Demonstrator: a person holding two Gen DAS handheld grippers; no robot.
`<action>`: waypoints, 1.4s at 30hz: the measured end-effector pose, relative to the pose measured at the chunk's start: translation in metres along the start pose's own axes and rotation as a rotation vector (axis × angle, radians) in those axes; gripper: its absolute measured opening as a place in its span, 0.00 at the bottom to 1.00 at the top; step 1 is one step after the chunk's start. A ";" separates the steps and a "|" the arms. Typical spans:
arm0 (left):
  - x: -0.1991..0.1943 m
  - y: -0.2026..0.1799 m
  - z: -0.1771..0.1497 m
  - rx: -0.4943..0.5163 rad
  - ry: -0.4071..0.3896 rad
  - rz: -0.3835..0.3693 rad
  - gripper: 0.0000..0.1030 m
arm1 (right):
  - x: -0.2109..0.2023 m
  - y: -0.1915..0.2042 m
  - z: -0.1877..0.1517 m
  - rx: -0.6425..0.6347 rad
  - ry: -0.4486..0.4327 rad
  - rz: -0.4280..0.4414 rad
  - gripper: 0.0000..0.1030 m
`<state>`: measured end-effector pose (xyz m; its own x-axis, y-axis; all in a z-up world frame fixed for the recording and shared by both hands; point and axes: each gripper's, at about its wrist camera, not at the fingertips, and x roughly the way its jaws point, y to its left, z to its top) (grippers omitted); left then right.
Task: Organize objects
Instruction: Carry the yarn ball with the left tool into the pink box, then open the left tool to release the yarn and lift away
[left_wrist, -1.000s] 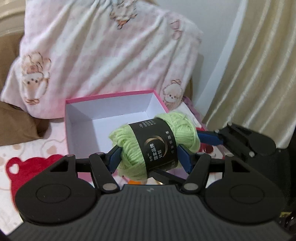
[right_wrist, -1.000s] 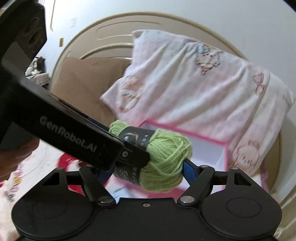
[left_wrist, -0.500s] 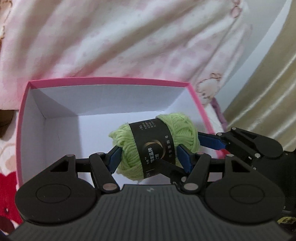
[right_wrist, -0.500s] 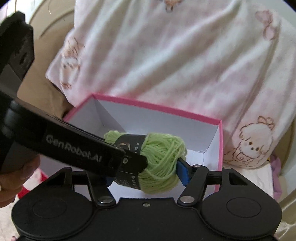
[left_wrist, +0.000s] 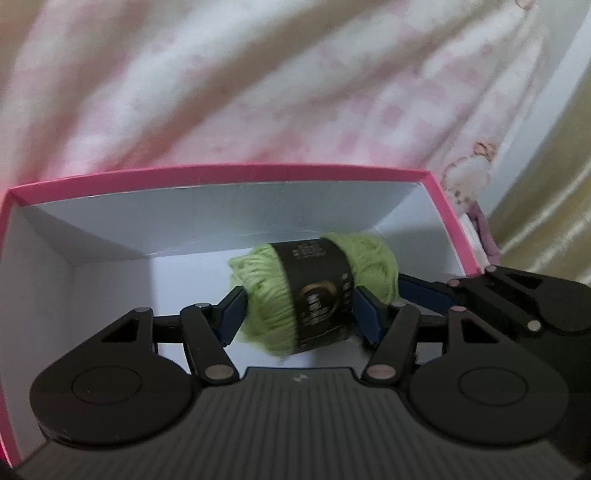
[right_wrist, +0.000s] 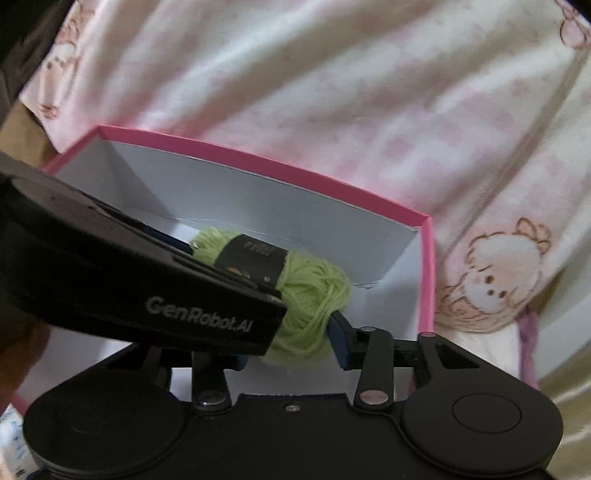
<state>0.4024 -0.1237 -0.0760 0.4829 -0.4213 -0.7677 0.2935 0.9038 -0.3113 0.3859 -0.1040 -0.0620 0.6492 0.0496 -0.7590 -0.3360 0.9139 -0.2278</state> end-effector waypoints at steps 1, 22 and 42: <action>0.001 0.000 0.000 -0.007 0.008 0.011 0.59 | 0.002 0.000 -0.001 -0.006 -0.002 -0.020 0.32; 0.028 -0.061 0.001 0.133 -0.024 0.116 0.50 | -0.024 -0.015 -0.053 0.180 -0.070 0.189 0.20; -0.079 -0.052 -0.048 0.266 -0.090 0.135 0.60 | -0.086 -0.016 -0.076 0.208 -0.053 0.202 0.48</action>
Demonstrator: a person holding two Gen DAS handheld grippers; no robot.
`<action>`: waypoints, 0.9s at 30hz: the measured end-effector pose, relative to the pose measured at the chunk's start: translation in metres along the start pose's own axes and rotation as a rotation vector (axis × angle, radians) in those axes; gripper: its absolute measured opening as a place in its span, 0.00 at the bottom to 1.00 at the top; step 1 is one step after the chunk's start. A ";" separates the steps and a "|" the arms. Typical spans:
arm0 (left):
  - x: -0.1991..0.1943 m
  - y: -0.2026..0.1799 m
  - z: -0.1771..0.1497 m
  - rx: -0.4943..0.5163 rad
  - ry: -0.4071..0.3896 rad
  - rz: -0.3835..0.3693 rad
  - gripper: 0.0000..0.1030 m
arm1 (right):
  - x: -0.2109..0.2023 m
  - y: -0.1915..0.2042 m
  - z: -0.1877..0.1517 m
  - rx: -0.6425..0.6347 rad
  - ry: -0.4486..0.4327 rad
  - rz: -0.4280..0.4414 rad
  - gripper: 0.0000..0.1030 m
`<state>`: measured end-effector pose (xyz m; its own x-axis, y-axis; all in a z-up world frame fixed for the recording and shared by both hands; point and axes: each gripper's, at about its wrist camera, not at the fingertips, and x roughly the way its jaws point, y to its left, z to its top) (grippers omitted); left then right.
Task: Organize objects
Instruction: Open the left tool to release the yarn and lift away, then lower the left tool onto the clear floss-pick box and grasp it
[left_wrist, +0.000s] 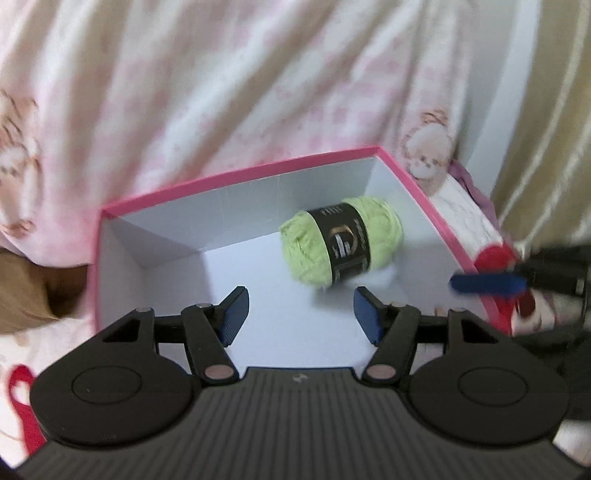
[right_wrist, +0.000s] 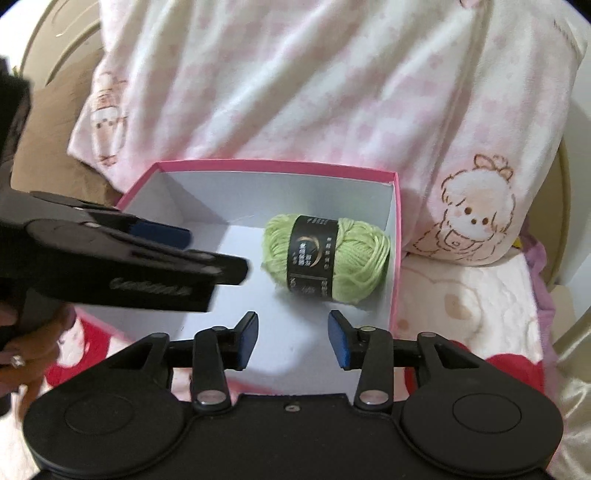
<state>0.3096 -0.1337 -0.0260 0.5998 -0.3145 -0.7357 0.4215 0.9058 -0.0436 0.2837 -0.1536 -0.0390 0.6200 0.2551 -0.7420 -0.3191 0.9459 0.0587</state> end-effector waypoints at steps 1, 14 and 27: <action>-0.015 0.003 -0.002 0.018 -0.007 0.000 0.62 | -0.010 0.002 -0.001 -0.005 0.003 0.004 0.51; -0.174 0.009 -0.040 0.036 0.034 -0.125 0.75 | -0.152 0.021 -0.022 -0.054 -0.037 0.085 0.68; -0.197 -0.025 -0.106 0.103 0.098 -0.139 0.92 | -0.193 0.039 -0.098 -0.167 0.011 0.173 0.89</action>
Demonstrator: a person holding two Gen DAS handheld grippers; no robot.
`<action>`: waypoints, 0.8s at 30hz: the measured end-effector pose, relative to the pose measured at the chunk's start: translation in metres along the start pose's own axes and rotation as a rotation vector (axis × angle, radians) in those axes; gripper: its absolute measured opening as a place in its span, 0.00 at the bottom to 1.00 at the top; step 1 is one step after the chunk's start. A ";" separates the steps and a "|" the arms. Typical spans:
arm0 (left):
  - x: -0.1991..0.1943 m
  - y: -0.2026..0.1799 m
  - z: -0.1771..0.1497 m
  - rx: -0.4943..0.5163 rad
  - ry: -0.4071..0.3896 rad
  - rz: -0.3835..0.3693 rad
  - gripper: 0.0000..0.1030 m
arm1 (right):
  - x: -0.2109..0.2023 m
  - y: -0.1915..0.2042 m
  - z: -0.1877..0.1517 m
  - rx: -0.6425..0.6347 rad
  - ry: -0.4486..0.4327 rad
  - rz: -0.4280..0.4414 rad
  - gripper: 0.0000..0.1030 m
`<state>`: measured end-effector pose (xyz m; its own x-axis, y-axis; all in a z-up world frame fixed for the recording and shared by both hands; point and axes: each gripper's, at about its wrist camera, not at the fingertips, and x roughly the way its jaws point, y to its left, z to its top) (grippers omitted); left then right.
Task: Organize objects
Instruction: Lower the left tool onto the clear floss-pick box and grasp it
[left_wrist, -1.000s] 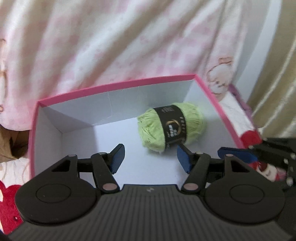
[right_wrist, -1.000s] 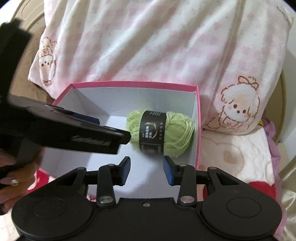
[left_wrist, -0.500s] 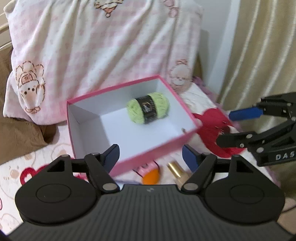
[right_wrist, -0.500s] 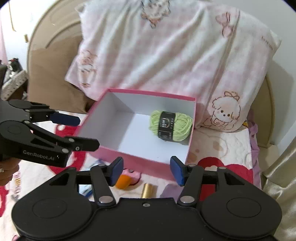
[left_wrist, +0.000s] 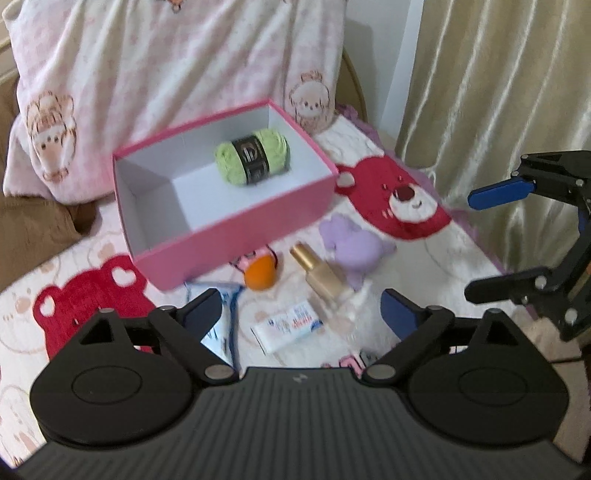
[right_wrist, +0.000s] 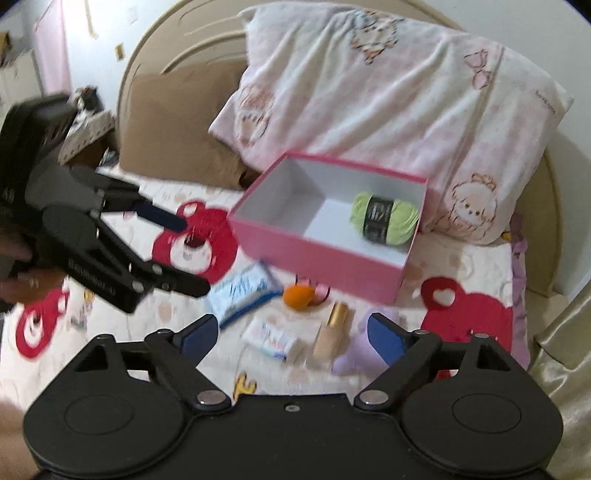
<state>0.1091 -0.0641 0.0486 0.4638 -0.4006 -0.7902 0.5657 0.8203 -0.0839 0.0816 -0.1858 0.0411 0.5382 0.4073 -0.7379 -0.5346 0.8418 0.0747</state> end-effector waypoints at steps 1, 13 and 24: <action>0.004 -0.003 -0.006 0.000 0.007 -0.001 0.92 | 0.003 0.002 -0.008 -0.013 0.008 0.003 0.89; 0.073 -0.017 -0.053 -0.157 0.057 -0.085 0.92 | 0.065 0.004 -0.073 -0.160 0.097 0.049 0.89; 0.133 -0.032 -0.071 -0.297 0.112 -0.148 0.89 | 0.127 -0.002 -0.098 -0.189 0.172 -0.044 0.89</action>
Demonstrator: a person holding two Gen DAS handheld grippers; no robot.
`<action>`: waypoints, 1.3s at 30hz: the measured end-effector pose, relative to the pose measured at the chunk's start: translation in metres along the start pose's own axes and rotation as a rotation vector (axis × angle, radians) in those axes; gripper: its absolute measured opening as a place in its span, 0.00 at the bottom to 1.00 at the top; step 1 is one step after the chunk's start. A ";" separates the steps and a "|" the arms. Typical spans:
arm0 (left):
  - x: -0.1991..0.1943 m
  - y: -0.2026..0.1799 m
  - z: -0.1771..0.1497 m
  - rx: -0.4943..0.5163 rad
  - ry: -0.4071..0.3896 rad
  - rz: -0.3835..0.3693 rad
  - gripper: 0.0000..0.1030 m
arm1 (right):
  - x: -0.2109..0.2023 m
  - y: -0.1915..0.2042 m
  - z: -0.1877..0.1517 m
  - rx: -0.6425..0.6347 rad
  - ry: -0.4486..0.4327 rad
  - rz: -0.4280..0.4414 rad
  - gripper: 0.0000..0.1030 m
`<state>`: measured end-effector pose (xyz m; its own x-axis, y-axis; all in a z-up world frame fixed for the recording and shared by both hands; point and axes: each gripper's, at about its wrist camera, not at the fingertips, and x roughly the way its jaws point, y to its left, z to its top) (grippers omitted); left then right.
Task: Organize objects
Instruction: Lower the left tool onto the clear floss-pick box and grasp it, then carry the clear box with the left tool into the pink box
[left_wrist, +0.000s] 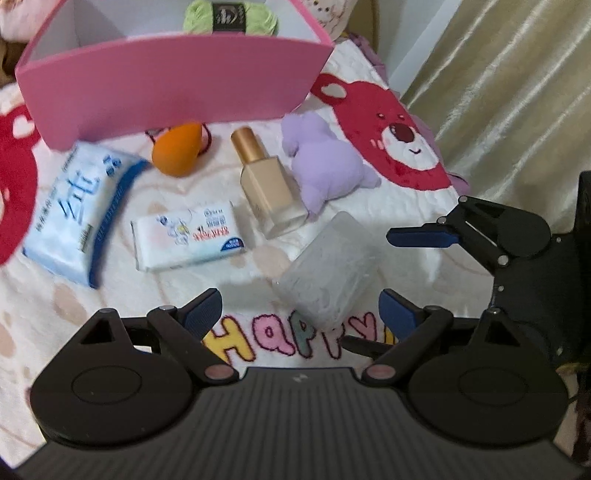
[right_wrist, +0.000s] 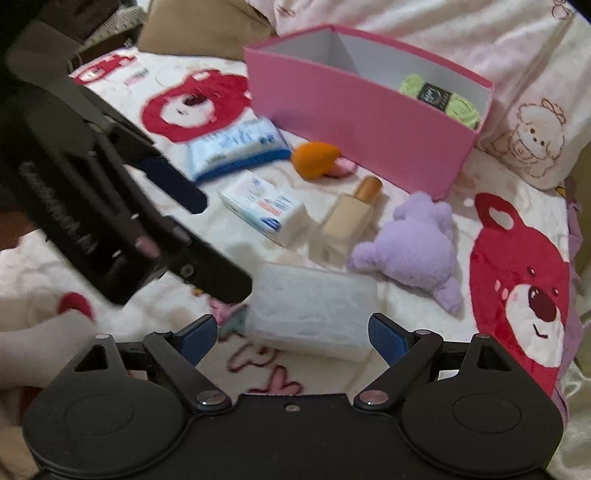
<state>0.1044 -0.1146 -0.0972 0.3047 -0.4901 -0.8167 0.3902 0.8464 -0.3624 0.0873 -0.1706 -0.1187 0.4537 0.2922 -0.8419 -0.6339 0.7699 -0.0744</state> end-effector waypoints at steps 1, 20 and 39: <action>0.005 0.001 -0.001 -0.011 0.002 0.001 0.88 | 0.004 0.000 -0.001 0.001 0.000 -0.011 0.89; 0.044 0.003 -0.018 -0.136 -0.063 -0.060 0.52 | 0.043 -0.009 -0.015 0.092 0.029 0.004 0.92; -0.048 -0.014 -0.012 0.044 -0.169 -0.027 0.50 | -0.018 0.020 0.019 0.231 -0.143 -0.065 0.91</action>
<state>0.0733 -0.1005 -0.0584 0.4342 -0.5439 -0.7181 0.4371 0.8242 -0.3600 0.0784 -0.1494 -0.0946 0.5832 0.3024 -0.7540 -0.4486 0.8937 0.0115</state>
